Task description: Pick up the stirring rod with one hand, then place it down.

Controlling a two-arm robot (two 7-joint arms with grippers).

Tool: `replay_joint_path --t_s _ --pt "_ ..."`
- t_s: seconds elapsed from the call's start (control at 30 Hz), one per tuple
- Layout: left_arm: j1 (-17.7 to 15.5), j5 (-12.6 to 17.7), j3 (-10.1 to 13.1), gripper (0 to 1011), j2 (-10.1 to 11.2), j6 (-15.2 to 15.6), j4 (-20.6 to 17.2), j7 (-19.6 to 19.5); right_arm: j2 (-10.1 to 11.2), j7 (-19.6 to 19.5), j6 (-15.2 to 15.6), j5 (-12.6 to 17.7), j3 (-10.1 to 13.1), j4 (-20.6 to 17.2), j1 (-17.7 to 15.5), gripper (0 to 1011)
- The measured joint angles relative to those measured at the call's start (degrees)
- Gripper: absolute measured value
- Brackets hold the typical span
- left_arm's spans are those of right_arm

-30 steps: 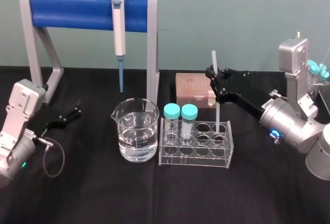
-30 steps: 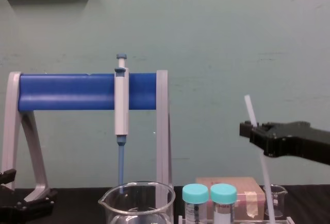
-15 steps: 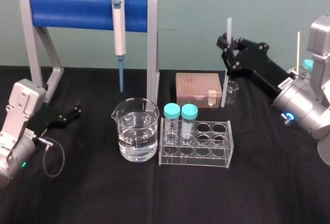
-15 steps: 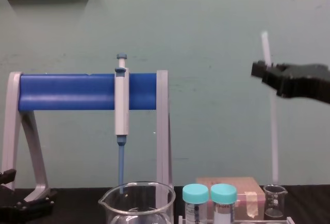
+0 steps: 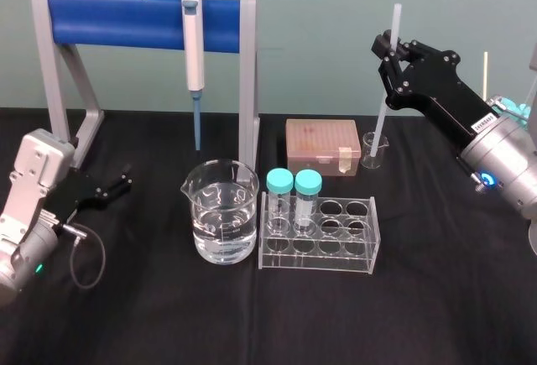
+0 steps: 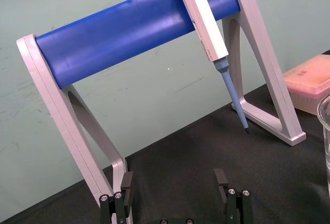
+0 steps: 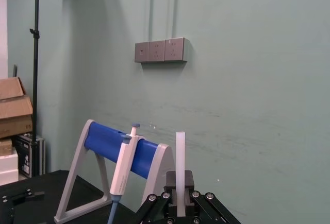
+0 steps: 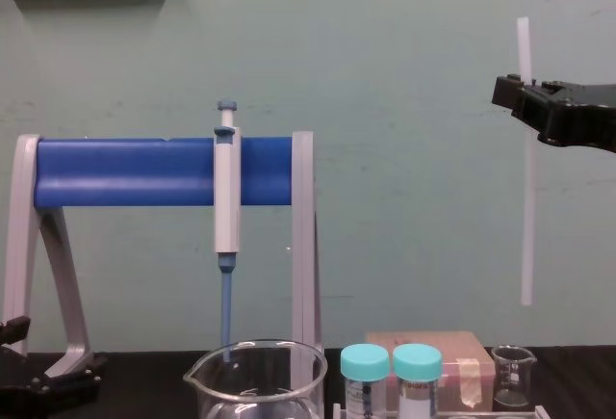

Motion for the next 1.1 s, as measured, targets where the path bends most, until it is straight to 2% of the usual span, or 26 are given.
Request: replay_joint_path --t_s 0.8,1.1 --pt "0.00 0.00 0.00 1000 0.00 0.00 0.00 0.00 -0.17 0.71 0.34 0.52 -0.12 1.07 0.36 75" --pt "0.00 0.00 0.00 1000 0.00 0.00 0.00 0.00 -0.07 1.79 0.85 1.80 -0.44 1.98 0.74 75"
